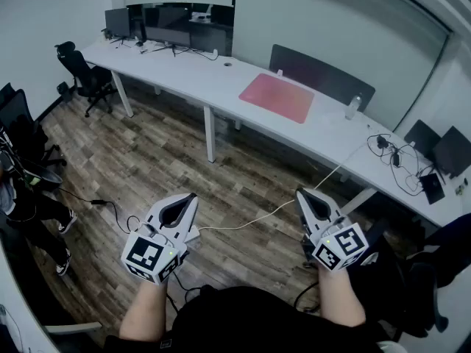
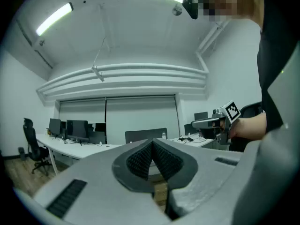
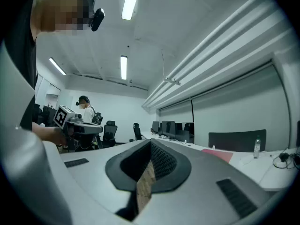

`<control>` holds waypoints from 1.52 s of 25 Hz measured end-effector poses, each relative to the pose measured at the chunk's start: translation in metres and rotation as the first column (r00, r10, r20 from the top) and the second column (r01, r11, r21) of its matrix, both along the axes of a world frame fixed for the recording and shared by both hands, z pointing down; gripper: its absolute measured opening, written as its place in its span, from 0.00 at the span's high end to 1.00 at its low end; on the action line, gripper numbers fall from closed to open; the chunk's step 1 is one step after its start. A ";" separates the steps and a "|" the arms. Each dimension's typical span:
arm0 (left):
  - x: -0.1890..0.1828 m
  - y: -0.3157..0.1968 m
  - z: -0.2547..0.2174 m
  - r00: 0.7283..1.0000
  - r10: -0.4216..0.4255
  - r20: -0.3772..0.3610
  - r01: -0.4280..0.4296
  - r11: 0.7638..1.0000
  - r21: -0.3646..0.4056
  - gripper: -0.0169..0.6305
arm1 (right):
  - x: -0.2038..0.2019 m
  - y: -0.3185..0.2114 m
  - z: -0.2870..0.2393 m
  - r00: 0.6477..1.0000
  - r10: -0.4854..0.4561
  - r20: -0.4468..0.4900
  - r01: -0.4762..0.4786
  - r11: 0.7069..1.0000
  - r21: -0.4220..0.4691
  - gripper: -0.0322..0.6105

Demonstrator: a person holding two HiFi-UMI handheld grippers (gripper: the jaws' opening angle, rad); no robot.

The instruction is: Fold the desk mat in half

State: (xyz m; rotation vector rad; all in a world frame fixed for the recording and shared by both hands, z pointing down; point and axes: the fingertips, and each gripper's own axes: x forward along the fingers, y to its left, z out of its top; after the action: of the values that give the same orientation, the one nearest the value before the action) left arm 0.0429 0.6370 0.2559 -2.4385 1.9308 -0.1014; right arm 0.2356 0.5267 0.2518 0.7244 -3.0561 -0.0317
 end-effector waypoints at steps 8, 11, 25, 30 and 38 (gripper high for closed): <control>0.013 -0.017 -0.005 0.998 -0.048 0.027 0.047 0.999 0.006 0.97 | 0.022 -0.013 0.013 1.000 0.001 -0.002 -0.001 1.000 -0.024 0.95; 0.020 -0.022 -0.004 0.998 -0.062 0.019 0.062 0.998 0.006 0.97 | 0.035 -0.018 0.016 1.000 0.007 0.007 -0.007 1.000 -0.030 0.95; 0.074 -0.021 0.015 0.988 -0.134 0.076 0.138 0.989 -0.048 0.97 | 0.092 -0.015 0.031 0.997 -0.073 0.008 0.074 0.997 -0.036 0.95; 0.073 -0.021 0.022 0.978 -0.174 0.114 0.182 0.981 -0.062 0.97 | 0.102 -0.014 0.041 0.998 -0.070 0.006 0.070 0.996 -0.059 0.95; 0.064 -0.041 0.036 0.984 -0.148 0.101 0.157 0.984 -0.089 0.97 | 0.099 -0.029 0.046 0.999 -0.045 -0.008 0.045 0.996 -0.073 0.95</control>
State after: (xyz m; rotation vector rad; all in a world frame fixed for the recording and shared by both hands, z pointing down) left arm 0.1069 0.5957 0.2922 -2.2912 2.1155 -0.3152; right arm 0.3344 0.4980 0.2981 0.6494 -3.0457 0.0755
